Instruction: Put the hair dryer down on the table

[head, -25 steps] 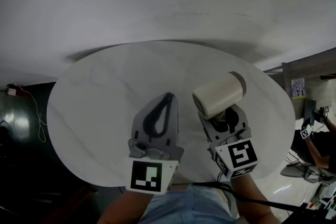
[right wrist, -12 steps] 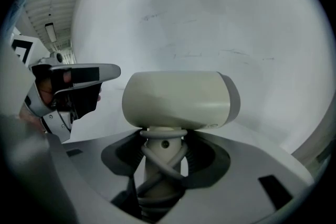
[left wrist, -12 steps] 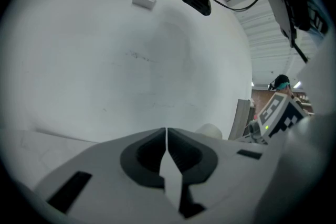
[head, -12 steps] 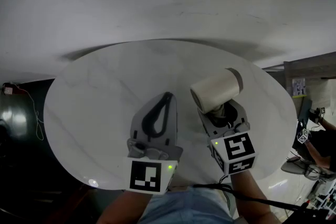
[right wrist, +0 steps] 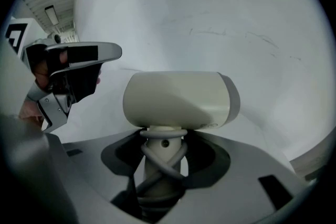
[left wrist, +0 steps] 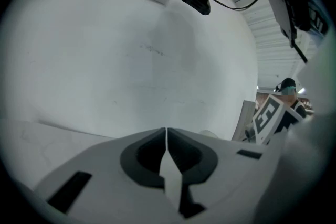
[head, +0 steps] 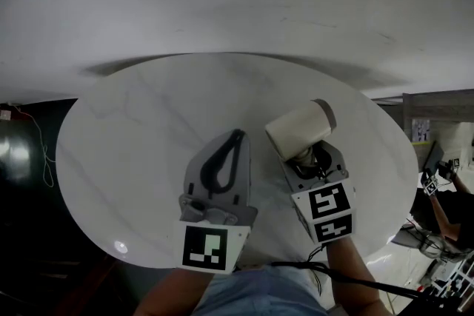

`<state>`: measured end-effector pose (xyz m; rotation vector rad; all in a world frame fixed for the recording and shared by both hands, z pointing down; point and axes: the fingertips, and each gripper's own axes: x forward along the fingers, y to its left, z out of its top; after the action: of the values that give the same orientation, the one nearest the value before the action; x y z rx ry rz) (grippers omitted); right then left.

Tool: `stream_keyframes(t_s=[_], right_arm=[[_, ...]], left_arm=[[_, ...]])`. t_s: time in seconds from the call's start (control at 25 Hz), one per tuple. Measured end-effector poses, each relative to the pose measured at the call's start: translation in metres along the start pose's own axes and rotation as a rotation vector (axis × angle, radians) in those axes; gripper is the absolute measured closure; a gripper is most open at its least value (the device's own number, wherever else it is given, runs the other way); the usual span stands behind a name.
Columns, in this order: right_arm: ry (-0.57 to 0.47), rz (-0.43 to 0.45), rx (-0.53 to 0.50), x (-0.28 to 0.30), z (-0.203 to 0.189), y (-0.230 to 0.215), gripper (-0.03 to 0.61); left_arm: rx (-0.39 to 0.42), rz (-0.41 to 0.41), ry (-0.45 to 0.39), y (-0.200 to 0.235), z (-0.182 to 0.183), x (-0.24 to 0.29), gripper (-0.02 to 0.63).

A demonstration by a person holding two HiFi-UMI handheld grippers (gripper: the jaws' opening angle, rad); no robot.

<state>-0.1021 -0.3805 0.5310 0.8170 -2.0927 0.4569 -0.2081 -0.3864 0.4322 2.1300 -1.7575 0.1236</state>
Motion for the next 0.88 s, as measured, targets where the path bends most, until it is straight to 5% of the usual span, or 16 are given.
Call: stream_keyframes(t_s=[0.88], right_arm=[[0.218, 0.054, -0.014, 0.031, -0.024, 0.006, 0.351]], left_arm=[[-0.03, 0.052, 0.015, 0.023, -0.006, -0.003, 0.597]])
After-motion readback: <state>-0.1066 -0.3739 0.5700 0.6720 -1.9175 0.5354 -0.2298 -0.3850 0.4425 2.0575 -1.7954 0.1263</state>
